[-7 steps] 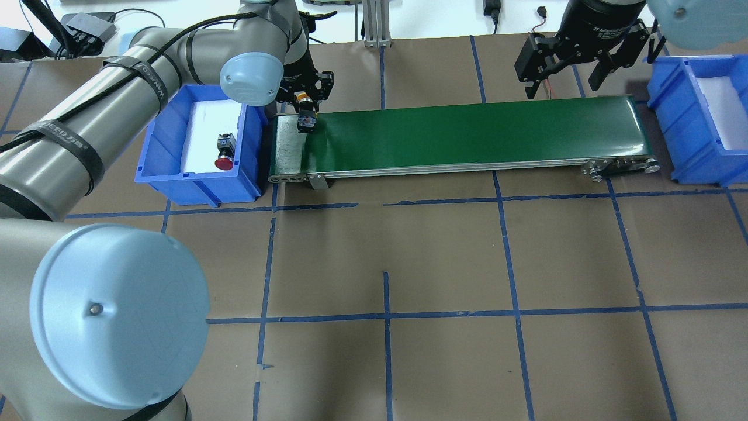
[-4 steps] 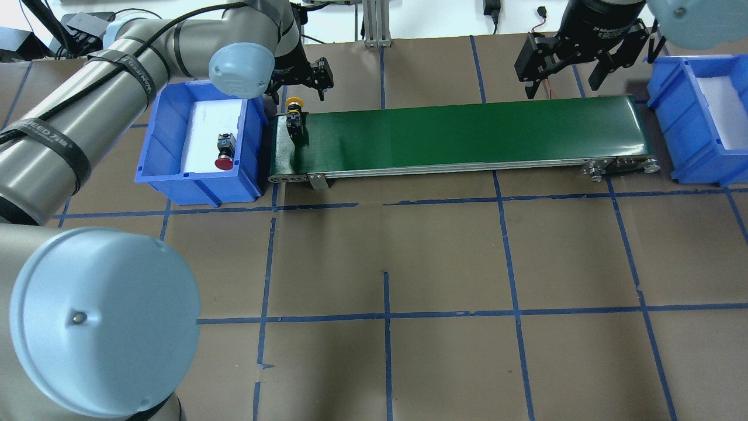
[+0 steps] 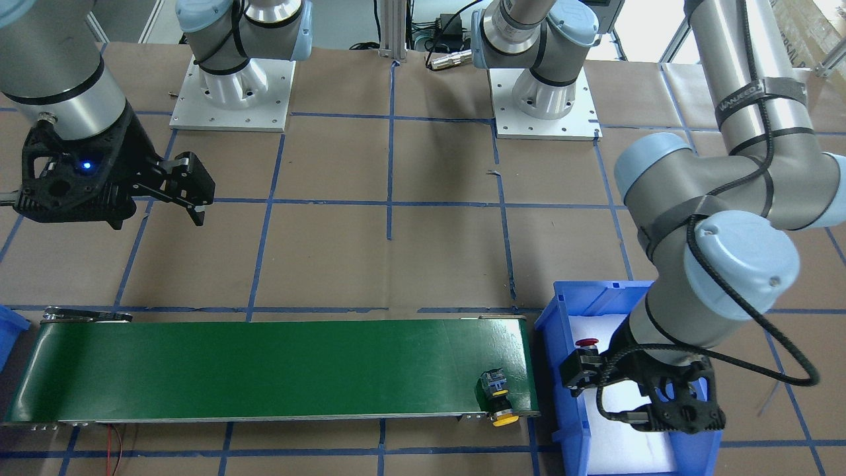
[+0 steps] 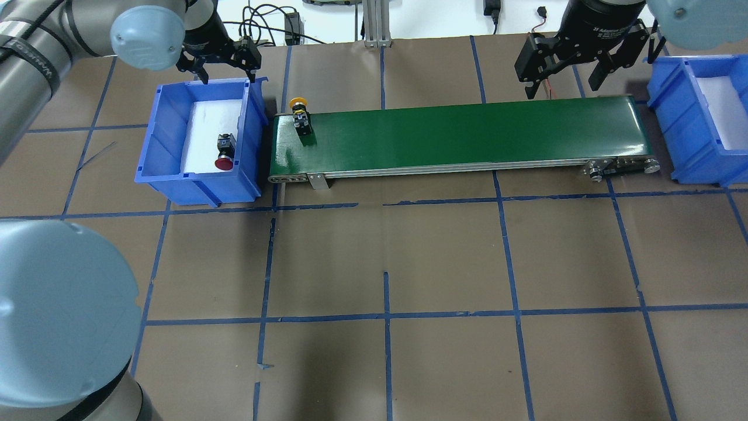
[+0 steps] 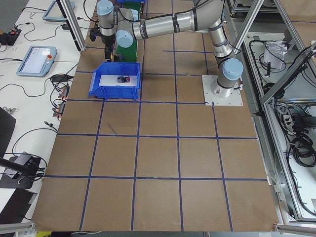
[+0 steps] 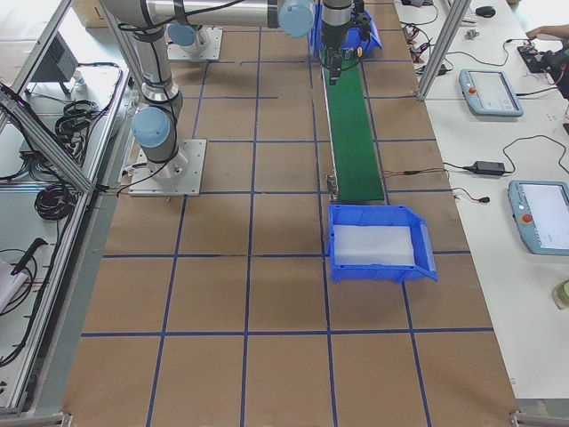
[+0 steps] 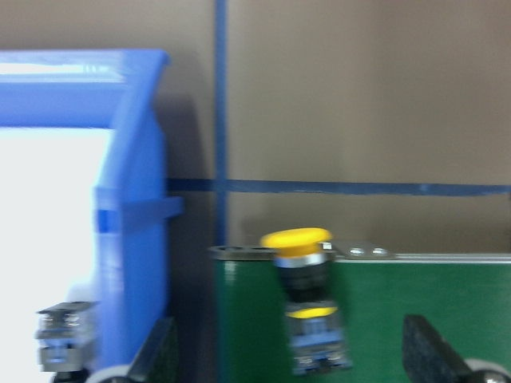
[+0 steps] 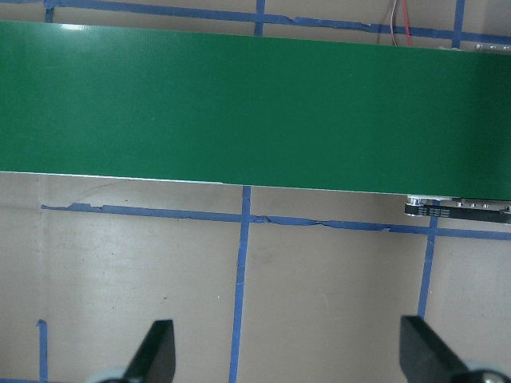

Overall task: Transport two buttons from left to right
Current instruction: 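Open the left gripper and move it back over the bin, then lower the left gripper and grasp the red-capped button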

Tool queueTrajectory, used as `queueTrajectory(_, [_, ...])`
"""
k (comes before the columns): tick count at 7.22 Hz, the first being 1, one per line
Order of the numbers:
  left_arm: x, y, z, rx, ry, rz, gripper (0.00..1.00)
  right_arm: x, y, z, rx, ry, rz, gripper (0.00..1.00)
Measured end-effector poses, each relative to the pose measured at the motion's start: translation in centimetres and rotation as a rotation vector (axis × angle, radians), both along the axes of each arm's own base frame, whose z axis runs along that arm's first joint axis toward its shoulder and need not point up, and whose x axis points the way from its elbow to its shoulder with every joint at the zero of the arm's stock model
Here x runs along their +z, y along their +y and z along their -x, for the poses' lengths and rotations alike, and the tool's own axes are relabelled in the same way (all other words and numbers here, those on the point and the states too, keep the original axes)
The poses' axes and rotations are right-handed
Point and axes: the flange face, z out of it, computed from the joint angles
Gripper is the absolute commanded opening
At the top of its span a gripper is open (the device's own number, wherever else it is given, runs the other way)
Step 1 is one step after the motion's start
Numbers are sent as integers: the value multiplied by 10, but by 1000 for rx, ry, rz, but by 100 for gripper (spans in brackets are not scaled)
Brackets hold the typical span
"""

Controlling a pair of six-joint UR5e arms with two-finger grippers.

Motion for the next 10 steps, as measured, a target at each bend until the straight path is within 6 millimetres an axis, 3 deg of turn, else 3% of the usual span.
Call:
queueTrajectory(2, [-7, -3, -27, -33, -5, -13, 100, 0, 0, 0, 0, 0, -1, 100])
queueTrajectory(6, [-40, -9, -73, -90, -2, -53, 100, -1, -1, 0, 0, 0, -2, 100])
queueTrajectory(8, [-57, -6, -83, -92, 6, -83, 99, -1, -1, 0, 0, 0, -2, 100])
queueTrajectory(10, [-78, 5, -80, -77, 19, -126, 98, -2, -1, 0, 0, 0, -3, 100])
